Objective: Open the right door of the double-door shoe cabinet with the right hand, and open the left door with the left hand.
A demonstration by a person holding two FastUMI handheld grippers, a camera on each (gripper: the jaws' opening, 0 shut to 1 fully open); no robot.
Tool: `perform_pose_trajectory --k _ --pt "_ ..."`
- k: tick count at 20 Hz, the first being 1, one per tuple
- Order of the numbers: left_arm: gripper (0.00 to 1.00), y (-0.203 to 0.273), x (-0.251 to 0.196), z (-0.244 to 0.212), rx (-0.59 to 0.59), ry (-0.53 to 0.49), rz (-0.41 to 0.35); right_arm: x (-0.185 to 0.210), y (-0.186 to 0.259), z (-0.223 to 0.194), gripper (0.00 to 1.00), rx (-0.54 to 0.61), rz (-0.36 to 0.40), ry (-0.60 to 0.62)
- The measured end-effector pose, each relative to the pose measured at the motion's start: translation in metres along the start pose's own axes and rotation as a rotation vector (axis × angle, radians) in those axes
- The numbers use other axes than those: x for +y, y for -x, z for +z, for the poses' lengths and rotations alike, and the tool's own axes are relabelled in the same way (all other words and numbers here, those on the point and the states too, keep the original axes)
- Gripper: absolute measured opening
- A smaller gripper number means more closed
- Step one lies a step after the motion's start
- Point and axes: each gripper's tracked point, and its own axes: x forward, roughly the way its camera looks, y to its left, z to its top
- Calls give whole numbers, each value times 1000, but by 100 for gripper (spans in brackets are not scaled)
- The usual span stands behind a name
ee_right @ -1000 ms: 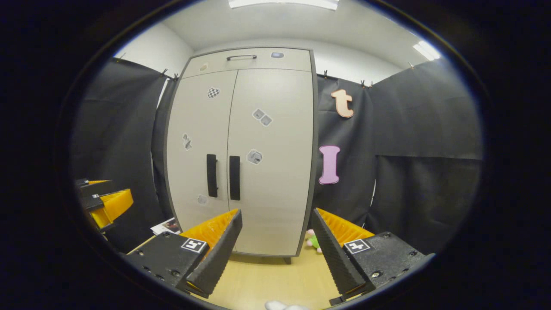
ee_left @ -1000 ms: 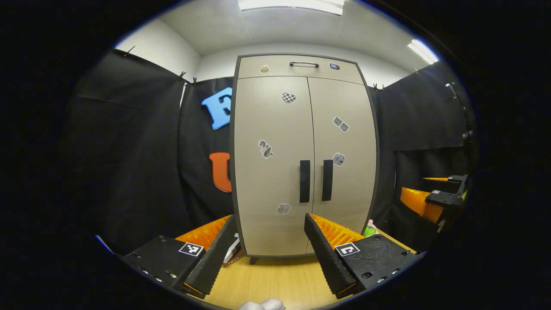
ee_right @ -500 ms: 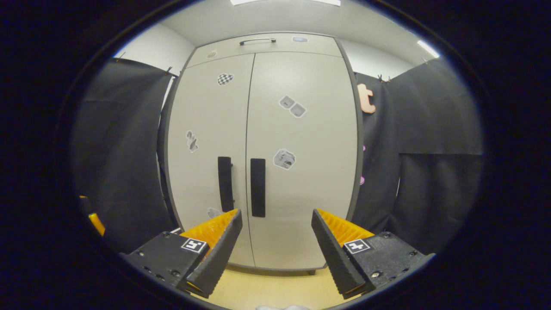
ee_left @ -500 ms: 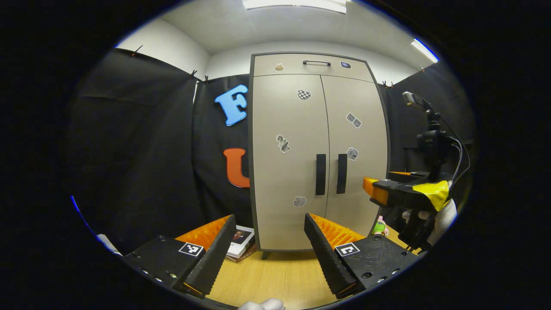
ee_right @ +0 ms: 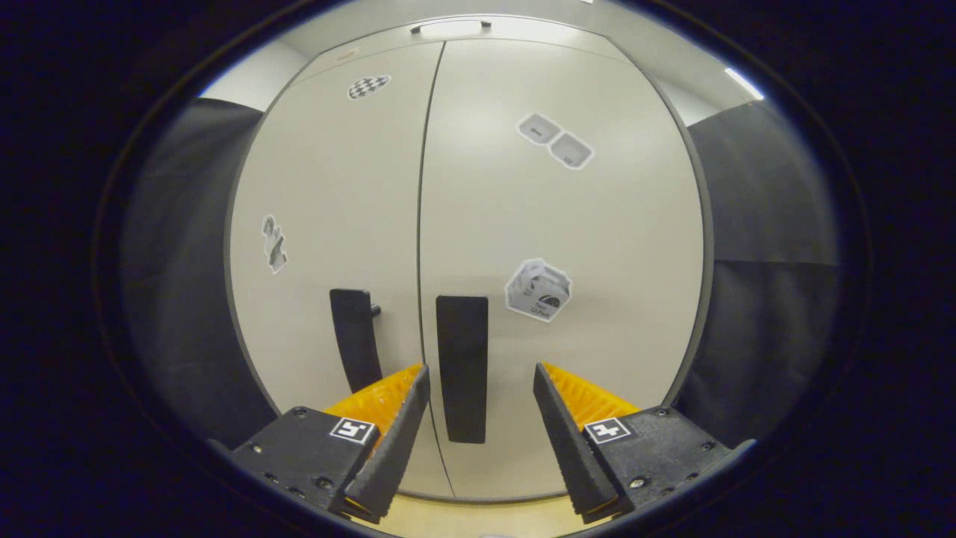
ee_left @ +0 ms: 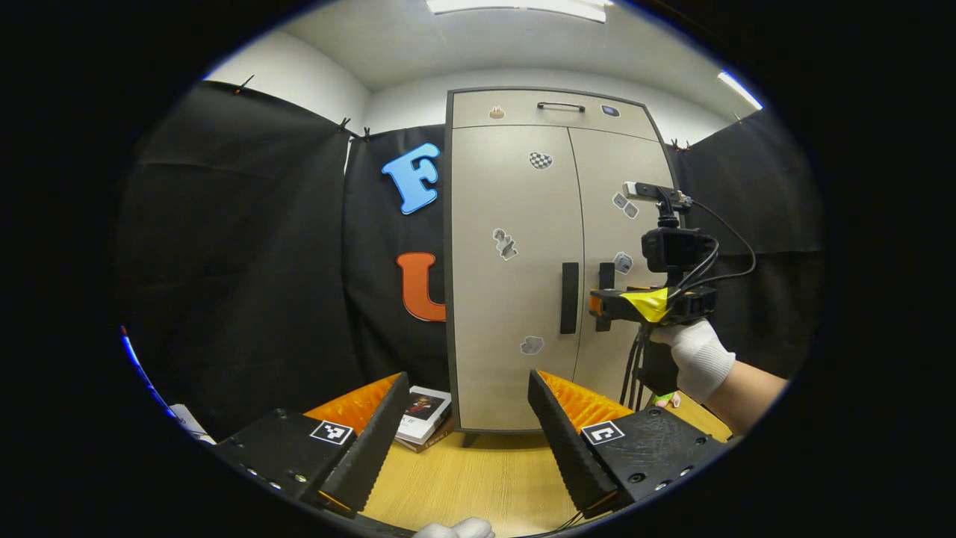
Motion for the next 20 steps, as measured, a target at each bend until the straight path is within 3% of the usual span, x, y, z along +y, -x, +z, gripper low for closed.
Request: perform_pose_trajectory --k 6,8,9,10,15,20 --pt "95 -4 -3 -2 8 2 -16 4 -16 -8 69 40 -13 -9" --pt "95 -4 -2 1 -2 3 -15 9 -17 -8 59 47 0 -40" --pt "95 -5 -2 0 -2 4 -20 9 -15 -7 42 46 -9 -45" --pt "95 -5 -2 1 -5 3 -22 9 -16 -8 37 54 -14 -35" --pt "95 -2 -2 2 -17 0 -20 8 -9 -9 23 68 6 -25" --pt "95 2 2 5 -27 6 13 7 20 -15 20 59 25 -28"
